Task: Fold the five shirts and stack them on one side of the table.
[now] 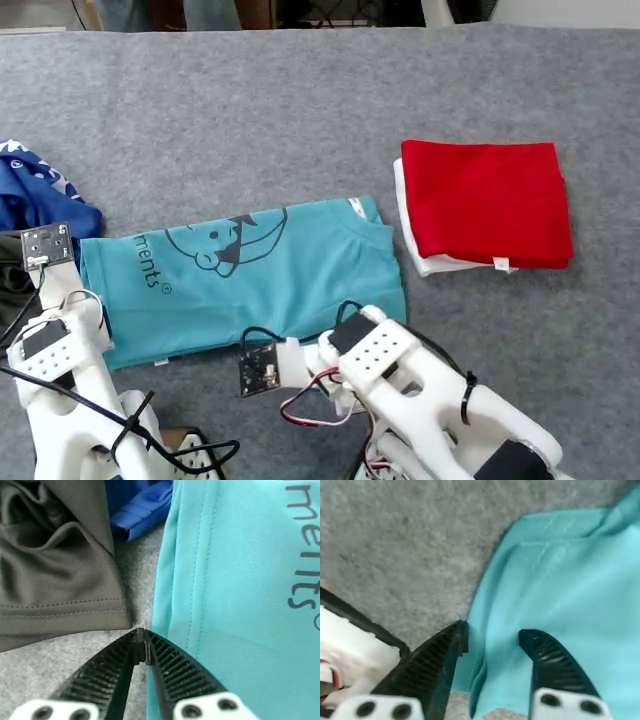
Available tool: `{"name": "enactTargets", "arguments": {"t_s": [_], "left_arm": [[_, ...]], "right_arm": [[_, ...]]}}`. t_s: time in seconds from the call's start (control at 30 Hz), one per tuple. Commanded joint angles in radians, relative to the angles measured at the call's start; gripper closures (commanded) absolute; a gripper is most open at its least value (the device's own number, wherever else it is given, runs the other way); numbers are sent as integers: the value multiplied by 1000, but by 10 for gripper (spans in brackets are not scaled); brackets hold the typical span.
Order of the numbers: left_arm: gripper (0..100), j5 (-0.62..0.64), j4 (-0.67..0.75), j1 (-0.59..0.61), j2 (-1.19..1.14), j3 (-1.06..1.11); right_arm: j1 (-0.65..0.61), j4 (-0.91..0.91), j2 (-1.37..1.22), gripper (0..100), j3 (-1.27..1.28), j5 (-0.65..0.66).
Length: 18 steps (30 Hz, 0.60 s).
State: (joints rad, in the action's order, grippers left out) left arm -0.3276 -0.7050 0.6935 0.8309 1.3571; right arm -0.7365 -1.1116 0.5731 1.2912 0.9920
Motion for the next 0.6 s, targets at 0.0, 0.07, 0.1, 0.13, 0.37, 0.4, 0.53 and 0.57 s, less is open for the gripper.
{"name": "enactTargets", "arguments": {"t_s": [0.0,0.07,0.1,0.13,0.37,0.4,0.53,0.57], "left_arm": [[971,9,8,7,8,-1],[971,9,8,4,8,1],[971,9,8,4,8,1],[971,9,6,2,8,1],[971,9,9,2,8,1],[971,9,9,2,8,1],[971,9,11,2,8,1],[971,9,11,2,8,1]], "right_arm": [[-57,49,-10,838,31,-3],[-55,49,-10,900,31,-5],[-54,51,-10,926,31,-5],[-52,52,-10,943,31,-6],[52,55,-2,969,22,-6],[71,55,-2,986,15,-6],[140,34,-7,984,-42,-6],[149,9,-7,984,-73,-5]]}}
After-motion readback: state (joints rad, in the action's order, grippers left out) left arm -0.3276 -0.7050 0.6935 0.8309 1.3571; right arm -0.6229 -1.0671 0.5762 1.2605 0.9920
